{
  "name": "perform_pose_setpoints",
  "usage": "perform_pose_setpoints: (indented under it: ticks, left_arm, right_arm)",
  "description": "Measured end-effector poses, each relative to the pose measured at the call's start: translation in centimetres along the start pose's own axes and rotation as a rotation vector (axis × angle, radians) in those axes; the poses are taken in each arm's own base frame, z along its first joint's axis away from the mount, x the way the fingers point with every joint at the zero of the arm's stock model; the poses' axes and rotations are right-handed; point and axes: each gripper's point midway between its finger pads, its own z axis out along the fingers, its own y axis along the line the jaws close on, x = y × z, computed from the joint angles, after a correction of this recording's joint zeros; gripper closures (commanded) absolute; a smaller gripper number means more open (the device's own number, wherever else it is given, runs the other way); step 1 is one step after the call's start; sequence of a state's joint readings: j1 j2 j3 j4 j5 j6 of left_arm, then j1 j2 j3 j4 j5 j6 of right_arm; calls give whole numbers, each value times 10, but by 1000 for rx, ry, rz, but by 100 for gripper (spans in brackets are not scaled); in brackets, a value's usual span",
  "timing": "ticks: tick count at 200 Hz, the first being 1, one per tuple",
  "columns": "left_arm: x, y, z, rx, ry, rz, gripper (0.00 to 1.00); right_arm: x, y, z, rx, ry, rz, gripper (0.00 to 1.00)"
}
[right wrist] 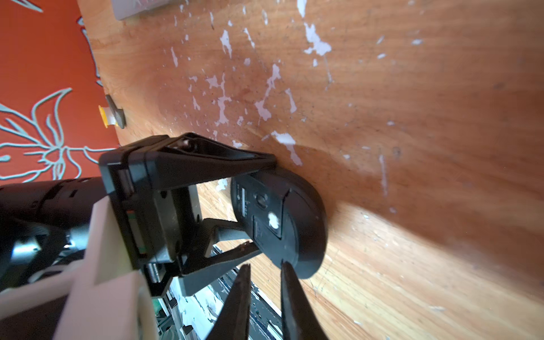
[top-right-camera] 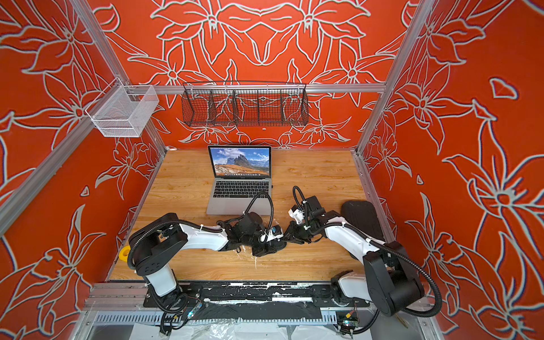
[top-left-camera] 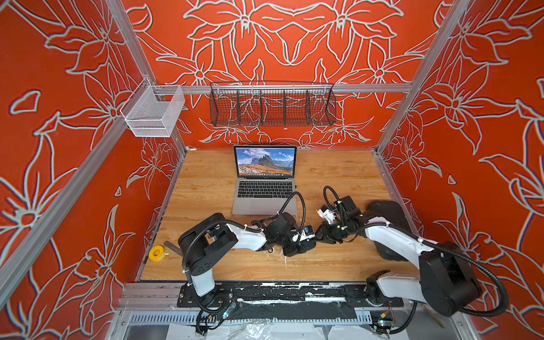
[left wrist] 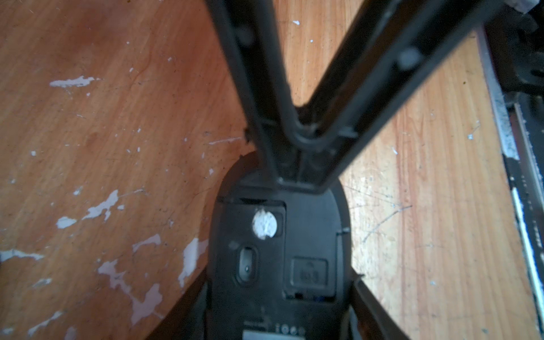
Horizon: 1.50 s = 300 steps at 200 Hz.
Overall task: Insert the wireless mouse receiver into the laptop
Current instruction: Close the lid on the mouse.
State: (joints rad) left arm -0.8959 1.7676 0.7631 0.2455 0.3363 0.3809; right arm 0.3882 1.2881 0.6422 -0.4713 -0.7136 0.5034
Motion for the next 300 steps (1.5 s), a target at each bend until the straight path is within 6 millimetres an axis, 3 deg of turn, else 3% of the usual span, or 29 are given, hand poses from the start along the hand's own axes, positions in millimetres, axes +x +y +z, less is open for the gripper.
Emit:
perform_pose_setpoints:
  ticks: [87, 252, 271, 300]
  left_arm:
    - [-1, 0, 1, 1, -1, 1, 100]
    - [6, 3, -1, 8, 25, -27, 100]
    - [2, 5, -3, 2, 17, -44, 100]
    - [-3, 9, -11, 16, -2, -159, 100]
  right_arm:
    - [4, -13, 9, 37, 41, 40, 79]
    - [-2, -10, 18, -25, 42, 81, 80]
    - [-3, -10, 17, -17, 25, 67, 65]
    - [-10, 4, -5, 2, -89, -44, 23]
